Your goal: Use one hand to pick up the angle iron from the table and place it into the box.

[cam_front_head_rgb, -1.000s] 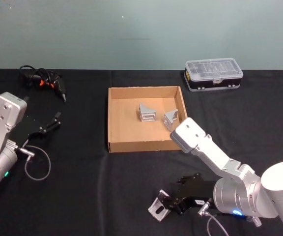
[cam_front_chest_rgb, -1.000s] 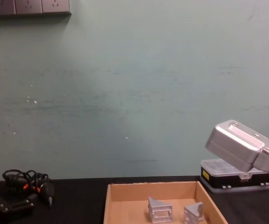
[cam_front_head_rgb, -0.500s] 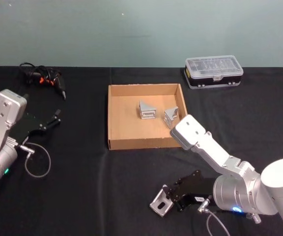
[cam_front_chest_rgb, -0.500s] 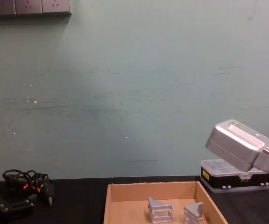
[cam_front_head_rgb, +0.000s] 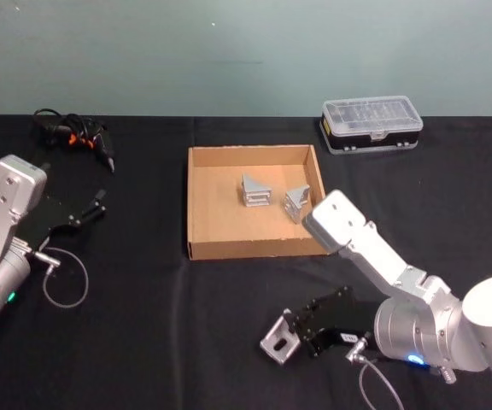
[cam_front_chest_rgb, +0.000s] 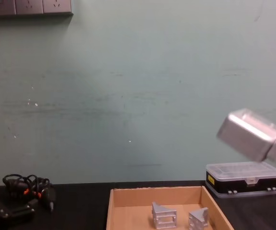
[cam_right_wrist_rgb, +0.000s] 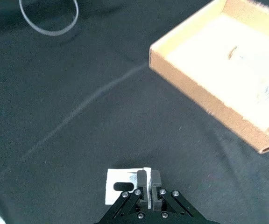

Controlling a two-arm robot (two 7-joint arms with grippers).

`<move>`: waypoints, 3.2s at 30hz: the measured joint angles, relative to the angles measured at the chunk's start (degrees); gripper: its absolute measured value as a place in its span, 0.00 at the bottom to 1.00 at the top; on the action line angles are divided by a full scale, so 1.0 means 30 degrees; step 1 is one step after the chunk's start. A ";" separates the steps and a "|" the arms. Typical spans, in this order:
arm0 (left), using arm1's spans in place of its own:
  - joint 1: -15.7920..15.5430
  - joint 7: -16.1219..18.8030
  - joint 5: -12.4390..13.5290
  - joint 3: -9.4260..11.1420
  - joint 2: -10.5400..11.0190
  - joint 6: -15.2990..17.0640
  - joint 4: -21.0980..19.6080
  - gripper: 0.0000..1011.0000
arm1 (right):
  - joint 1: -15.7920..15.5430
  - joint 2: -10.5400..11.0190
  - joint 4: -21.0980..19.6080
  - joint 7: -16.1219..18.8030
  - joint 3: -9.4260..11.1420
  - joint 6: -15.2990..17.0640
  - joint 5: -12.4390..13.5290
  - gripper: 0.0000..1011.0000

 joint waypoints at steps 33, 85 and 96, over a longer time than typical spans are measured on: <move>0.0000 0.0000 0.0000 0.0001 0.0000 0.0000 0.0000 0.99 | 0.3488 -0.3949 0.3884 -0.1639 0.0488 -0.2408 -0.2203 0.05; -0.0001 0.0000 0.0000 0.0001 -0.0001 0.0000 0.0000 0.99 | 0.6608 -0.7007 1.0496 -0.3079 0.0346 -0.4739 -0.4376 0.46; 0.0000 0.0000 0.0000 0.0001 0.0000 0.0000 0.0000 0.99 | 0.6591 -0.6991 1.0475 -0.3063 0.0346 -0.4722 -0.4359 0.80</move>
